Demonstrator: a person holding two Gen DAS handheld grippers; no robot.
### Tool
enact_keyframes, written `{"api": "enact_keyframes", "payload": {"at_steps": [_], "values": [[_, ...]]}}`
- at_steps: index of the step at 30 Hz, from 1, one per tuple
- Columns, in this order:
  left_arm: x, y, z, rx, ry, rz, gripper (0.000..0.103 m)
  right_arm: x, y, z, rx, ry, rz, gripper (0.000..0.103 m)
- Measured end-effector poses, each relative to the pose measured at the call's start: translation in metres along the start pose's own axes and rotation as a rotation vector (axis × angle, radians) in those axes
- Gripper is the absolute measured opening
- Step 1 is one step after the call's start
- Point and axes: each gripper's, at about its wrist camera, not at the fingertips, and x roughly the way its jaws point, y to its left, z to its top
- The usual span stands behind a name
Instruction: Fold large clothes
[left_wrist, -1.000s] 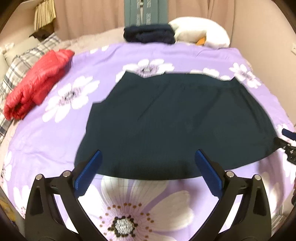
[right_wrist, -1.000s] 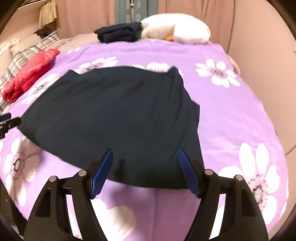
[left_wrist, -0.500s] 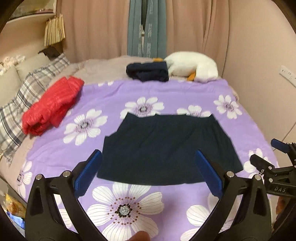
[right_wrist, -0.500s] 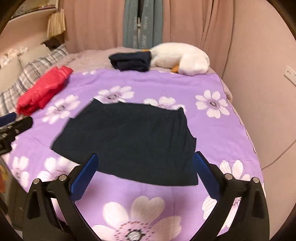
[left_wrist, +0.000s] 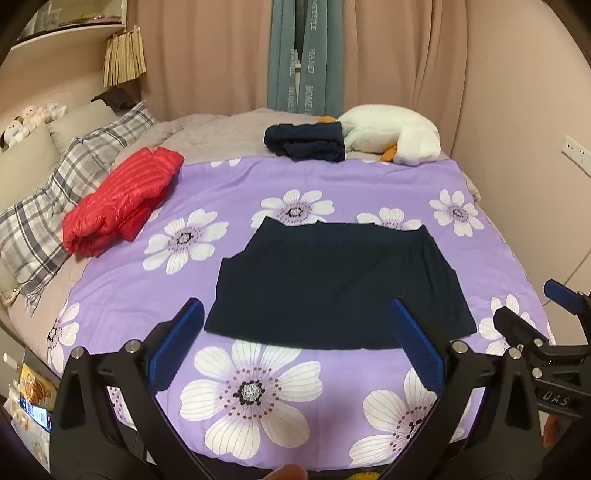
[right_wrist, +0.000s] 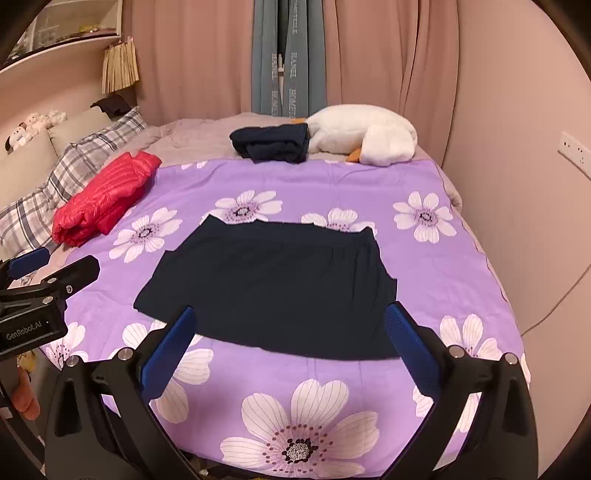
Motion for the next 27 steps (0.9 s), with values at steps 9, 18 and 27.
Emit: {"api": "enact_keyframes", "payload": {"at_steps": [9,18,27], "values": [[0.0076,-0.0014,-0.0038,0.021,0.024,0.035,0.101,0.0021,0.0060,-0.0001,0.006,0.006,0.002,0.102],[0.0081,-0.0031,-0.0043,0.029,0.025,0.035,0.101,0.0038,0.0055,-0.0006,0.013,0.010,0.010,0.102],[0.0085,-0.0068,-0.0057,0.041,0.034,0.027,0.101,0.0046,0.0019,-0.0036,0.023,0.009,0.013,0.102]]}}
